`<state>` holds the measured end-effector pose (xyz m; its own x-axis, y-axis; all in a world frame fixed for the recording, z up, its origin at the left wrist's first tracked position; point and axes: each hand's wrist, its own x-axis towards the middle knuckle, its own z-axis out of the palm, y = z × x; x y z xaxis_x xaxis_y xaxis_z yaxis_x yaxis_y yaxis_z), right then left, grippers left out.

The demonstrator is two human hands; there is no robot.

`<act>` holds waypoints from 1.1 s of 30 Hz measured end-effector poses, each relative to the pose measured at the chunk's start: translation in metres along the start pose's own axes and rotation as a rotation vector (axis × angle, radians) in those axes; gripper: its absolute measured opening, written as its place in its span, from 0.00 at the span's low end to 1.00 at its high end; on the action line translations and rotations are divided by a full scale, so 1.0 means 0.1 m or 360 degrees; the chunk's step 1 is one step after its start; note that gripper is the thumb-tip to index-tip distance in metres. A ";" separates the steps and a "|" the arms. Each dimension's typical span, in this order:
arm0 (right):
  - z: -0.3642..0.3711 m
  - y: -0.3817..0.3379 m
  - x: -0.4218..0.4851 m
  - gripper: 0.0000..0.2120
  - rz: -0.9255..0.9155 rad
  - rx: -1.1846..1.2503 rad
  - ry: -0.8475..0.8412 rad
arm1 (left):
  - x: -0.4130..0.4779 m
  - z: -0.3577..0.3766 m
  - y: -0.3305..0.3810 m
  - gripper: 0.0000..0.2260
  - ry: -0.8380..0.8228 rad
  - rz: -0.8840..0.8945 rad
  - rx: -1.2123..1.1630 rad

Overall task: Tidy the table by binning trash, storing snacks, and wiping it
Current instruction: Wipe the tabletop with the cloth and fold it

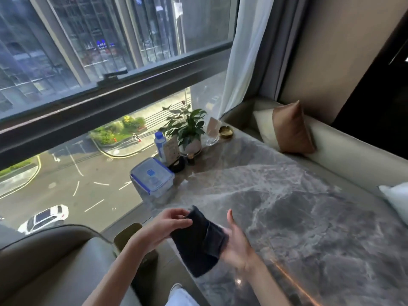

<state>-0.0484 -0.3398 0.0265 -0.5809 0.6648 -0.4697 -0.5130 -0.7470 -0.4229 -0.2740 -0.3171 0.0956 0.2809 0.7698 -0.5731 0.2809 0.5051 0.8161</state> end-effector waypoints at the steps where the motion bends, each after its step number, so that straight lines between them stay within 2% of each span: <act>1: -0.04 0.00 0.01 0.37 0.0004 -0.0023 0.0033 | 0.06 -0.01 0.09 0.08 -0.0056 0.0013 0.0074; 3: -0.04 -0.03 0.05 0.26 -0.0013 -0.0210 0.0066 | 0.16 -0.03 0.26 0.06 -0.0156 0.0033 0.0220; 5: -0.01 -0.07 0.14 0.22 -0.0077 -0.0494 0.0157 | 0.26 -0.08 0.37 0.06 -0.0197 0.0038 0.0288; 8: -0.05 -0.14 0.41 0.22 -0.0150 -0.0687 0.0296 | 0.43 -0.25 0.49 0.06 -0.0223 0.0045 0.0377; 13: -0.15 -0.31 0.87 0.31 -0.0129 -0.0561 0.0534 | 0.93 -0.68 0.54 0.06 -0.0222 0.0040 0.0480; 17: -0.11 -0.56 1.22 0.27 -0.0003 -0.0524 0.0590 | 1.45 -1.08 0.61 0.09 -0.0250 0.0030 0.0650; 20: -0.12 -0.77 1.49 0.23 0.0107 -0.0509 0.0571 | 1.86 -1.32 0.65 0.17 -0.0401 0.0028 0.0915; 22: -0.08 -0.91 1.62 0.19 0.0151 -0.0546 0.0550 | 2.10 -1.41 0.67 0.18 -0.0536 0.0102 0.1024; 25: -0.07 -1.06 1.76 0.32 0.0219 -0.0790 0.0650 | 2.40 -1.47 0.72 0.16 -0.0775 0.0240 0.1080; 29: -0.17 -1.23 1.98 0.37 -0.0182 -0.0918 0.0797 | 2.82 -1.46 0.87 0.15 -0.1022 0.0424 0.1333; 30: -0.16 -1.29 2.05 0.35 -0.0248 -0.1105 0.0856 | 2.93 -1.45 0.92 0.15 -0.1026 0.0455 0.1391; 33: -0.21 -1.52 2.31 0.22 -0.0367 -0.1684 0.1161 | 3.29 -1.43 1.12 0.16 -0.0948 0.0569 0.1600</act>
<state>-0.0918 -0.0725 -0.0344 0.0990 0.8753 -0.4734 0.3830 -0.4726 -0.7937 -0.2813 0.0487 0.0091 0.7899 0.3710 -0.4882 0.6121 -0.4282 0.6648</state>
